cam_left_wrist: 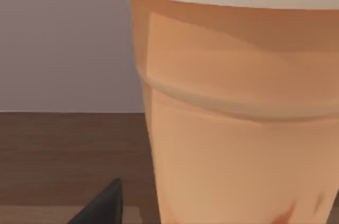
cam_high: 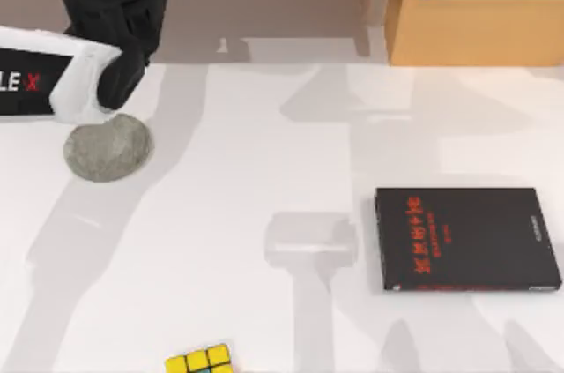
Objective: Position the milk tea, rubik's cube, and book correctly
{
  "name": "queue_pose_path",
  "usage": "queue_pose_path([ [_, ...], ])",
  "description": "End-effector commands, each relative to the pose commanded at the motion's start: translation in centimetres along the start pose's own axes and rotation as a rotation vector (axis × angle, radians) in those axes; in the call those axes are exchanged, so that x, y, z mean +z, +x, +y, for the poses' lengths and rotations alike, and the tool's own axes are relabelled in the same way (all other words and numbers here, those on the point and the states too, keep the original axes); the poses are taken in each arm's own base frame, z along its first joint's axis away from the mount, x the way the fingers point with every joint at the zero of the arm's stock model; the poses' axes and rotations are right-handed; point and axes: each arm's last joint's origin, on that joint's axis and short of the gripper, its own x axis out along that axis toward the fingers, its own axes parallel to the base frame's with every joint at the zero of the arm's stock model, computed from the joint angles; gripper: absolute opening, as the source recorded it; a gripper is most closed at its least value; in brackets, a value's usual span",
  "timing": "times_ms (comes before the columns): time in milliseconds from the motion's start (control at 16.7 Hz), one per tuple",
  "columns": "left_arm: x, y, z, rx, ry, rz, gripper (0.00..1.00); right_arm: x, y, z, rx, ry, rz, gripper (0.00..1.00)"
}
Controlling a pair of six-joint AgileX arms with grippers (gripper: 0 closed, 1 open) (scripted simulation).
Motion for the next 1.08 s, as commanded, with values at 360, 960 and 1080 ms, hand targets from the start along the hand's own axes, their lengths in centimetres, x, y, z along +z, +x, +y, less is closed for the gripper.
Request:
queue_pose_path([
  [360,0.1,5.0,0.0,0.001,-0.001,-0.003,1.0,0.0,0.0,0.0,0.0,0.0,0.0,1.0],
  [960,0.0,5.6,0.1,0.0,0.0,-0.001,0.7,0.0,0.0,0.0,0.0,0.0,0.0,1.0],
  [1080,0.0,5.6,0.1,0.0,0.0,-0.001,0.55,0.0,0.0,0.0,0.0,0.0,0.0,1.0],
])
